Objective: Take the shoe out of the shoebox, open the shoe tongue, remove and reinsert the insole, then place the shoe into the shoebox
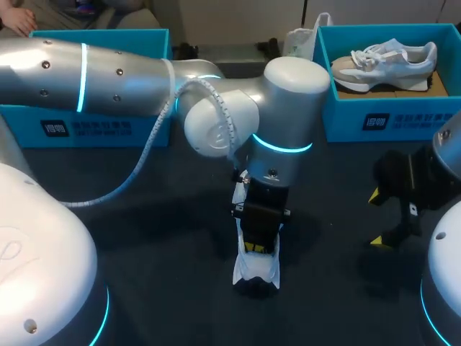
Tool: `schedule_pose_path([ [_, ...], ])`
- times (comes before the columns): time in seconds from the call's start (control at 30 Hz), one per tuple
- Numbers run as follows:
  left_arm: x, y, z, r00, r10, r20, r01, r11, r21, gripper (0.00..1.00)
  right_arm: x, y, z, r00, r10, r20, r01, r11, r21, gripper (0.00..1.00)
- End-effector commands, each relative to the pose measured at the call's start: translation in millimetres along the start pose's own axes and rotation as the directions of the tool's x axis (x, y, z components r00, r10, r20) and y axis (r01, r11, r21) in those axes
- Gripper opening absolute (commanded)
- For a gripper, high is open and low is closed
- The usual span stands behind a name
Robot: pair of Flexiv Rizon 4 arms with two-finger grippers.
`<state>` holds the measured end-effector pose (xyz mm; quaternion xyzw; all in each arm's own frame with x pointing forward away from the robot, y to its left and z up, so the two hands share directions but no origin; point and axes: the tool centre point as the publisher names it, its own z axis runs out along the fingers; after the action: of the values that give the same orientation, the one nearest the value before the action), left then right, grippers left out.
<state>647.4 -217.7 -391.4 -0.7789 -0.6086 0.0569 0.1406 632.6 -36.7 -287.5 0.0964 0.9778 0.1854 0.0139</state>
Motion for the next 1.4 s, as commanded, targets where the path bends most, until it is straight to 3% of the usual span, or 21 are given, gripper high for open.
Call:
schedule_pose_path([
  [0.03, 5.2, -5, -10, 1.0, 0.002, 0.031, -0.002, 1.0, -0.002, 0.0, 1.4, -0.2, 0, 1.0, 0.0, 0.003, 0.0, 1.0, 0.001, 1.0],
  [0.2, 5.9, -19, -34, 0.997, 0.008, 0.083, -0.008, 1.0, 0.001, 0.0, 1.4, -0.2, 0, 1.0, 0.0, 0.003, 0.0, 1.0, 0.001, 1.0],
  [0.33, 1.2, -27, -36, 0.997, 0.002, 0.082, -0.005, 0.999, 0.036, 0.0, 1.4, -0.2, 0, 1.0, 0.0, 0.003, 0.0, 1.0, 0.001, 1.0],
  [0.63, 1.2, -35, -16, 0.999, -0.01, 0.049, 0.005, 0.996, 0.094, 0.0, 1.4, -0.2, 0, 1.0, 0.0, 0.003, 0.0, 1.0, 0.001, 1.0],
  [1.13, -4.0, -12, 17, 0.999, -0.047, 0.016, 0.047, 0.999, 0.022, 0.0, 1.4, -0.2, 0, 1.0, 0.0, 0.003, 0.0, 1.0, 0.001, 1.0],
  [1.4, 5.7, -11, -19, 0.999, -0.04, 0.027, 0.041, 0.998, -0.039, 0.0, 1.4, -0.2, 0, 1.0, 0.0, 0.003, 0.0, 1.0, 0.001, 1.0],
])
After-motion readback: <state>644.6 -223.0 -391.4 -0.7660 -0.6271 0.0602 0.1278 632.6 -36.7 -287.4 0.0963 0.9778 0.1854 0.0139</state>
